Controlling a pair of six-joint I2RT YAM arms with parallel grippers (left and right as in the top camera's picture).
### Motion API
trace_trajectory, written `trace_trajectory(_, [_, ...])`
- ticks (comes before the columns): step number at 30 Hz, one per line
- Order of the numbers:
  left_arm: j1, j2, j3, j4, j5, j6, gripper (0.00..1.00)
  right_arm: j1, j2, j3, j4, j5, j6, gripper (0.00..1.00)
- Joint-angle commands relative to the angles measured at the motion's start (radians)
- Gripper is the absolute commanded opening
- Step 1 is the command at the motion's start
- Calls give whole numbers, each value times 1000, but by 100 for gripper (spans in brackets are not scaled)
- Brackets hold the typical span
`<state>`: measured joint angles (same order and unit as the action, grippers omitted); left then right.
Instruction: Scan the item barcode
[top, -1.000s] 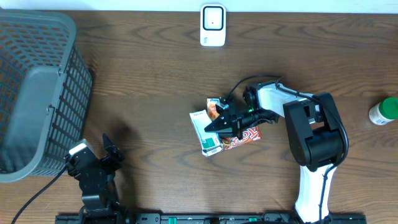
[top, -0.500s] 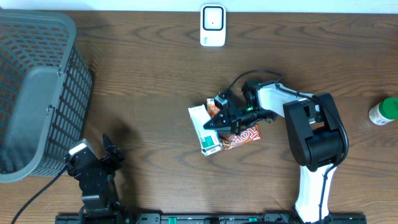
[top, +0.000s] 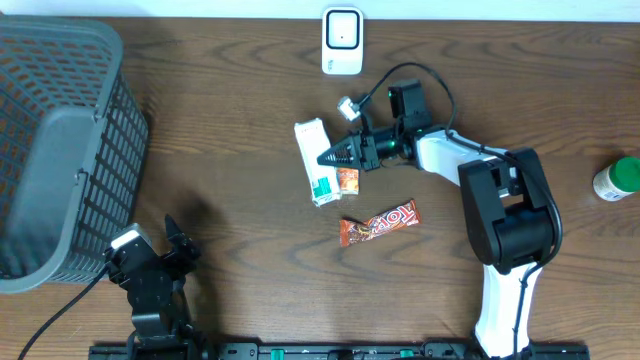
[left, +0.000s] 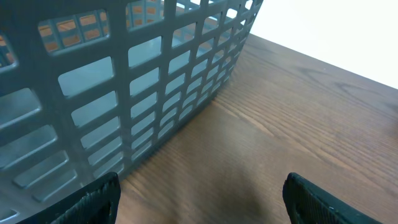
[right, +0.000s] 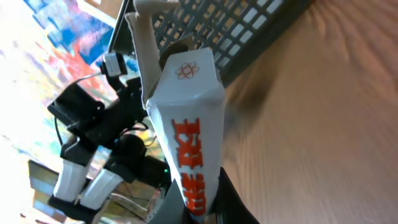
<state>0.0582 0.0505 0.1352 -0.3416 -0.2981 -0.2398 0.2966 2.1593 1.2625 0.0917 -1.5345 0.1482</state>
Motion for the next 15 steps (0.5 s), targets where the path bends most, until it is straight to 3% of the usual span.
trace_trajectory(1, [2,-3,-8,-2,-14,-6,84,-37,12,1,13,-8,40,1])
trace_trajectory(6, [2,-3,-8,-2,-14,-6,84,-92,12,-4,34,-27,-76,1])
trace_trajectory(13, [2,-3,-8,-2,-14,-6,84,-106,12,-4,277,-27,-41,1])
trace_trajectory(15, [2,-3,-8,-2,-14,-6,84,-107,12,-4,277,-26,-1,1])
